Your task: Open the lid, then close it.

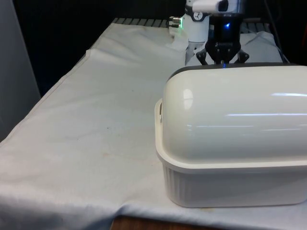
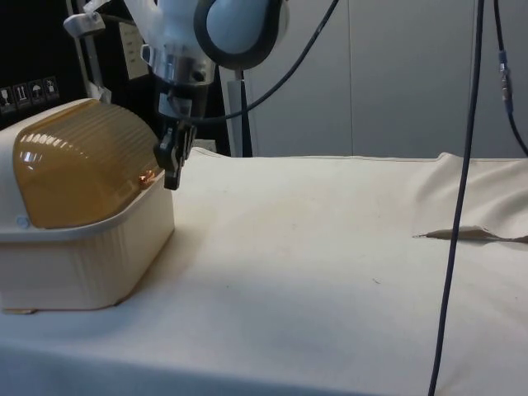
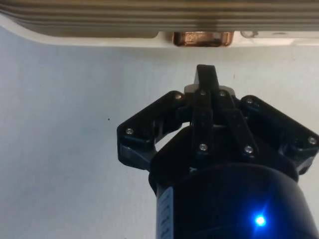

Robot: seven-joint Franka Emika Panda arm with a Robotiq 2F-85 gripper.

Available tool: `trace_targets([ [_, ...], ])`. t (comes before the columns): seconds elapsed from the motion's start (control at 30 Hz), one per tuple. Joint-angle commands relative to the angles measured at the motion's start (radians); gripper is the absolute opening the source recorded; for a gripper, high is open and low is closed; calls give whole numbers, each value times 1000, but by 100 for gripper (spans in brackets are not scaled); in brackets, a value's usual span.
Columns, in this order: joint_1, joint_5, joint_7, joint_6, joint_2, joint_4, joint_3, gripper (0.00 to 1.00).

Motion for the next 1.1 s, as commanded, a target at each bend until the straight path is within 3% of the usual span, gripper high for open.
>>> trace_targets([
  [0.0, -4, 9, -5, 11, 5, 0, 6, 0],
  [0.4, 3, -8, 5, -16, 5, 26, -7, 0],
  [0.43, -1, 0, 0, -10, 4, 24, -1, 0],
  [0.53, 5, -9, 7, -18, 6, 31, -7, 0],
  [1.07, 6, 0, 9, -15, 8, 41, 16, 0],
])
